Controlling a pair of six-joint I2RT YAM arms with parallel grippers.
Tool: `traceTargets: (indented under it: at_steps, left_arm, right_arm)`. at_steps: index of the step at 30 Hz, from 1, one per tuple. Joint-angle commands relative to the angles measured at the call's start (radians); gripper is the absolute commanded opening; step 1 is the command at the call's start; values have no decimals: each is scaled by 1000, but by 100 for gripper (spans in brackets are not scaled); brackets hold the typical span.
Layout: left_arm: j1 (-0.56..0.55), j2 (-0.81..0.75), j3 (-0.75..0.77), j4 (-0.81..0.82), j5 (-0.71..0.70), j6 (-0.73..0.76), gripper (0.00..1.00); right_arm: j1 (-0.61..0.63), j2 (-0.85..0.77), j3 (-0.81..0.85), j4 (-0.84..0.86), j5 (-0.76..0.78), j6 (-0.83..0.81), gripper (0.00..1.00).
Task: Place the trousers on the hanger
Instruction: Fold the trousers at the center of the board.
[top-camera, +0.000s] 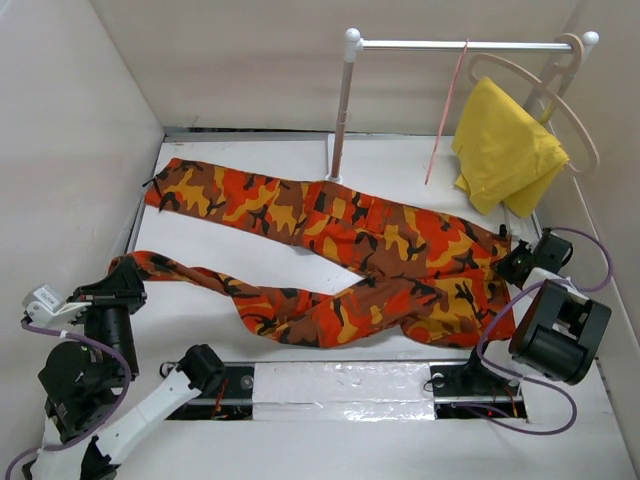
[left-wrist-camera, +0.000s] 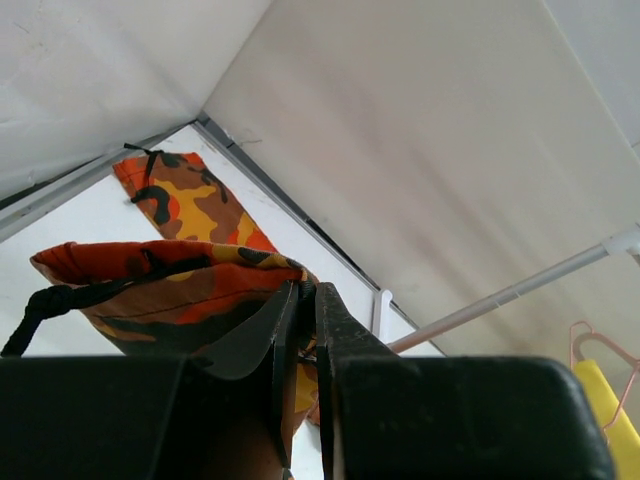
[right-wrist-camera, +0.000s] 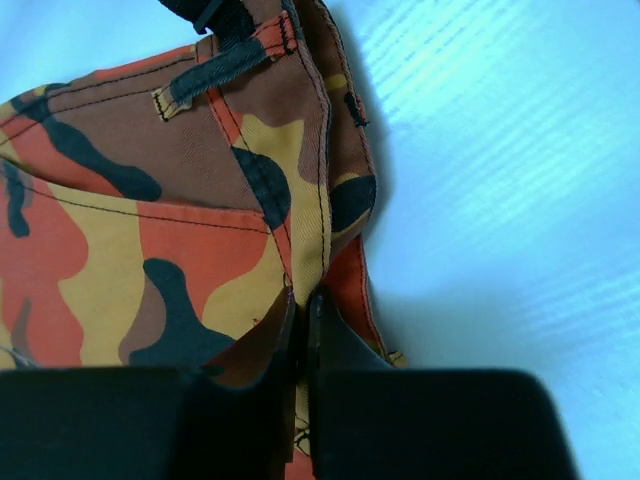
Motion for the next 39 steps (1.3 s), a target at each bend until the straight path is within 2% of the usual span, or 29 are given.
traceTargets:
  at_steps: [1, 8, 13, 20, 23, 29, 30, 31, 33, 34, 36, 37, 38, 39]
  left_arm:
    - [-11, -214, 43, -12, -43, -19, 0]
    - [-11, -191, 163, -133, -89, -28, 0]
    - [-11, -151, 266, -249, -147, -55, 0]
    - [-21, -154, 332, -250, -189, -7, 0]
    - [-31, -140, 379, -324, -157, -70, 0]
    - [-31, -56, 321, -405, -100, -185, 0]
    - [-31, -45, 323, -408, -94, -191, 0]
    - [-31, -37, 323, -396, -83, -190, 0]
    - [-31, -28, 313, -375, -69, -183, 0]
    - [-31, -30, 301, -342, -51, -180, 0]
    - [-31, -45, 254, -277, -28, -154, 0]
    - [-31, -57, 222, -255, -7, -138, 0]
    - [-31, -60, 221, -233, 7, -128, 0]
    - [-31, -63, 199, -210, 20, -119, 0]
  right_arm:
    - [-5, 34, 79, 146, -95, 65, 0]
    - [14, 186, 291, 193, -2, 82, 0]
    - [24, 261, 369, 193, 101, 43, 0]
    - [24, 340, 399, 222, 109, 13, 0]
    - [24, 343, 397, 210, 138, 11, 0]
    - [36, 286, 390, 182, 202, 17, 0]
    - [47, 277, 400, 168, 216, 20, 3]
    - [47, 269, 411, 114, 225, 19, 27]
    - [56, 231, 420, 64, 247, 20, 54]
    - [65, 208, 407, 47, 251, 23, 73]
    - [79, 122, 370, 41, 259, 23, 87]
    - [90, 52, 326, 30, 264, 23, 90]
    - [90, 51, 299, 24, 264, 22, 90]
    - [90, -26, 269, 18, 277, 20, 90]
